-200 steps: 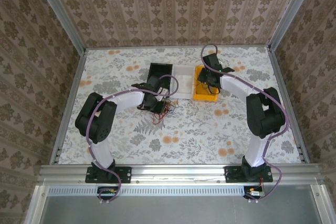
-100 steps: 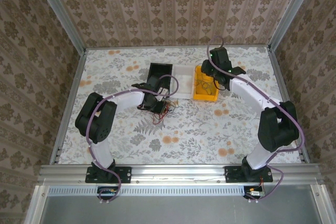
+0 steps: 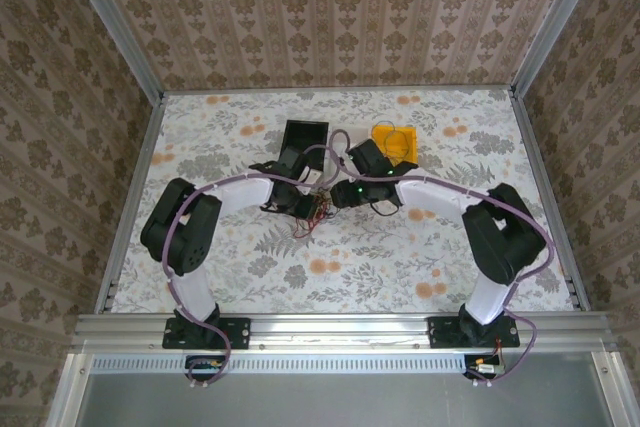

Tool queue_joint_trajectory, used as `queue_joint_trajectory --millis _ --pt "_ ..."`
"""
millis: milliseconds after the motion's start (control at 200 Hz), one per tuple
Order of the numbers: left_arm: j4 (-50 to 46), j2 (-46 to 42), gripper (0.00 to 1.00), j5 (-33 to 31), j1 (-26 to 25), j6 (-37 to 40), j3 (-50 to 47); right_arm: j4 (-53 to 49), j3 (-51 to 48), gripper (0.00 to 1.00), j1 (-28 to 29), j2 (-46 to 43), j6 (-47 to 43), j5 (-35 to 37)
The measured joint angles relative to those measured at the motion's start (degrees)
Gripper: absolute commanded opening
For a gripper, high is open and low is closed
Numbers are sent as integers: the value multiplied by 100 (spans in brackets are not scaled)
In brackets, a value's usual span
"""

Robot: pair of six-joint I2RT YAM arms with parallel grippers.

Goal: Untangle the cables

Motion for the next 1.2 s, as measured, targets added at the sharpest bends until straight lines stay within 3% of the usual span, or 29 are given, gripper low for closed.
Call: queue_joint_trajectory --millis 510,745,815,895,960,1200 --pt "-728 -229 0 343 0 516 -52 -623 603 36 -24 756 2 612" --pt "-737 -240 0 341 0 518 -52 -1130 1027 36 254 1137 -269 1038" --pt "-737 -240 0 339 0 516 -55 -1285 1102 28 391 1196 -385 1222" --pt "-734 -240 0 334 7 516 -57 -1403 1185 10 437 1252 -455 1423" --pt "-734 -251 0 323 9 516 -61 -1467 1211 2 437 1266 -476 1519" --pt "-732 -271 0 317 33 516 -63 -1272 748 0 299 938 -197 1716"
